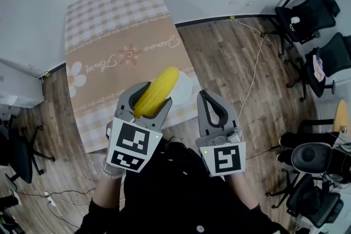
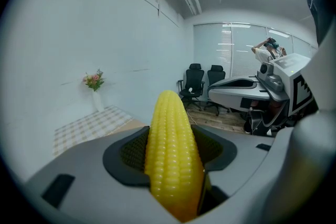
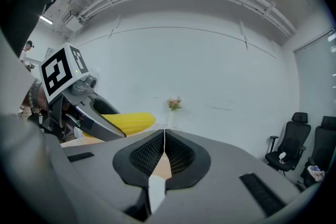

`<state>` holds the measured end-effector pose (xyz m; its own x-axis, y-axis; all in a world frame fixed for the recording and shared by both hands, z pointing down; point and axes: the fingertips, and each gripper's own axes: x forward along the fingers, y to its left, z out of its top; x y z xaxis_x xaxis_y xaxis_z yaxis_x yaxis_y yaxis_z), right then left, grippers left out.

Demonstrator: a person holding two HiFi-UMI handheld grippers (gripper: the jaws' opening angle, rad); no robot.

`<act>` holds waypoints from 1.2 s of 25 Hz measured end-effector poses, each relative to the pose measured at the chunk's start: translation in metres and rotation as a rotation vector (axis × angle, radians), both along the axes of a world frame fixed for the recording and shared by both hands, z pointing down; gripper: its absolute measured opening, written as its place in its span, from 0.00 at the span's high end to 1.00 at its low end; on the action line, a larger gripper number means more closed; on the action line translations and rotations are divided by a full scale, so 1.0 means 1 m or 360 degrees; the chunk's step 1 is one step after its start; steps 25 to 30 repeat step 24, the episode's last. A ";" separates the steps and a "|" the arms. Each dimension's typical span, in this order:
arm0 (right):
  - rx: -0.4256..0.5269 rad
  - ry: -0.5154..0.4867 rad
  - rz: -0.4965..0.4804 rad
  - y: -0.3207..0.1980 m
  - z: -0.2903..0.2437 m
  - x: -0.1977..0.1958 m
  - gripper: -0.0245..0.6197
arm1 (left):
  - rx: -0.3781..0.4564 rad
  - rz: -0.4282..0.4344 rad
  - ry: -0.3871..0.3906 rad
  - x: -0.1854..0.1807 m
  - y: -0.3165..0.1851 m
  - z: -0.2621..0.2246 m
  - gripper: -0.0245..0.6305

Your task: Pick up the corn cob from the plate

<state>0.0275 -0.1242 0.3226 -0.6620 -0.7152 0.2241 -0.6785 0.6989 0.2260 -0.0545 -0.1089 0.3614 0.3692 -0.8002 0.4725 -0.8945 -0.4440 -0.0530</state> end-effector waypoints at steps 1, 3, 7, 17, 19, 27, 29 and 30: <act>-0.0001 -0.0002 0.0001 0.000 0.000 0.000 0.90 | 0.0001 0.0001 -0.0001 0.001 0.000 0.000 0.58; 0.0002 -0.0003 0.0000 -0.001 0.001 0.001 0.90 | 0.0001 0.0004 -0.0001 0.002 0.000 0.001 0.58; -0.0001 -0.0003 -0.0001 -0.001 0.002 0.001 0.90 | -0.0006 0.0008 -0.0002 0.003 0.000 0.002 0.58; 0.0001 0.0002 0.0016 -0.003 0.002 0.005 0.90 | -0.0010 0.0029 0.0005 0.007 -0.002 0.004 0.58; -0.0001 0.0004 0.0018 -0.003 0.003 0.006 0.90 | -0.0013 0.0033 0.0005 0.009 -0.003 0.004 0.58; -0.0015 0.0012 0.0022 -0.005 0.003 0.008 0.90 | -0.0025 0.0040 0.0011 0.011 -0.005 0.005 0.58; -0.0015 0.0012 0.0022 -0.005 0.003 0.008 0.90 | -0.0025 0.0040 0.0011 0.011 -0.005 0.005 0.58; -0.0015 0.0012 0.0022 -0.005 0.003 0.008 0.90 | -0.0025 0.0040 0.0011 0.011 -0.005 0.005 0.58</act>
